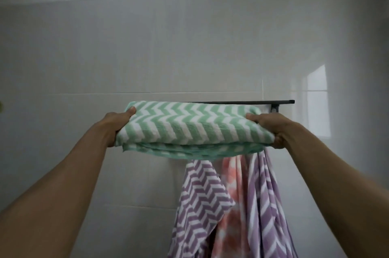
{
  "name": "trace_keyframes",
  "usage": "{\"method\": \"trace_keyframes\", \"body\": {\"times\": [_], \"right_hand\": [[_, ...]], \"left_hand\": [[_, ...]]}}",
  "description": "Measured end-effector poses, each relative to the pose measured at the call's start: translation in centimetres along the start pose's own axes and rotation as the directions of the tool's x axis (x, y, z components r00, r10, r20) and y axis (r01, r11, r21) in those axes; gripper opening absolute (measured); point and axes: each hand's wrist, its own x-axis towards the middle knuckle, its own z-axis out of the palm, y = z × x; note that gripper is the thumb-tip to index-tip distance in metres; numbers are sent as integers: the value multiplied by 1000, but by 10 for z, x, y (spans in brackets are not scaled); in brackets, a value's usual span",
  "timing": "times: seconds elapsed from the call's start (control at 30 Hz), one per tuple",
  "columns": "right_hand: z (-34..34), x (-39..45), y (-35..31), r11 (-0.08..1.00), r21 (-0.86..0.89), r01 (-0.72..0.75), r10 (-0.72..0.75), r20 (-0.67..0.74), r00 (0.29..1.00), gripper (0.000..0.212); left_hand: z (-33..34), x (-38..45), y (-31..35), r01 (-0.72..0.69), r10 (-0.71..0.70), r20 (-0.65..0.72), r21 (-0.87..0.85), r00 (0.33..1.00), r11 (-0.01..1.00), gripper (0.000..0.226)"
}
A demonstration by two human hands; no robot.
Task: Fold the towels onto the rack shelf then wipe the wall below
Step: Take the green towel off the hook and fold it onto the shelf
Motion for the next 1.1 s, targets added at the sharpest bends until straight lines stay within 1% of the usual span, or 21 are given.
{"method": "trace_keyframes", "body": {"times": [0.07,0.23,0.3,0.47,0.53,0.67,0.7,0.77,0.83,0.87,0.93,0.97,1.0,1.03,1.1], "right_hand": [[11,13,-13,999,4,44,-44,8,999,31],[41,67,-46,988,-42,147,-148,-6,989,39],[54,91,-59,987,-45,155,-155,4,988,38],[85,160,-85,986,-30,166,-166,6,986,40],[94,179,-91,984,-40,176,-176,-6,984,36],[109,221,-95,989,-51,142,-143,-18,990,31],[112,231,-95,989,-57,137,-138,-25,990,30],[114,243,-96,989,-79,129,-132,-33,991,27],[121,258,-97,990,-88,114,-120,-64,991,22],[122,263,-98,990,-96,102,-110,-85,990,20],[125,275,-97,990,-125,70,-85,-126,988,17],[126,280,-97,986,-158,47,-69,-139,988,16],[125,282,-96,980,-200,27,-56,-144,988,15],[124,284,-93,968,-252,12,-50,-144,988,14],[123,285,-90,941,-339,-12,-45,-158,986,13]], "left_hand": [[-5,16,10,-40,40,-4,16,999,999,78],[-11,70,28,-145,145,7,56,989,988,68],[-13,101,33,-175,176,-7,79,984,981,70],[-7,179,52,-219,217,34,80,976,972,68],[-2,209,57,-233,229,54,82,972,969,67],[12,268,63,-232,222,124,77,967,970,66],[16,281,63,-222,207,151,92,967,971,64],[23,298,62,-246,218,189,138,957,960,58],[30,326,58,-275,251,189,115,949,955,46],[33,334,58,-301,272,193,140,943,943,38],[36,343,54,-314,257,242,241,936,918,18],[37,349,51,-317,242,260,300,935,900,13],[35,354,50,-310,220,268,361,938,880,12],[34,360,45,-278,180,271,385,945,880,13],[30,365,37,-239,137,276,381,951,893,22]]}}
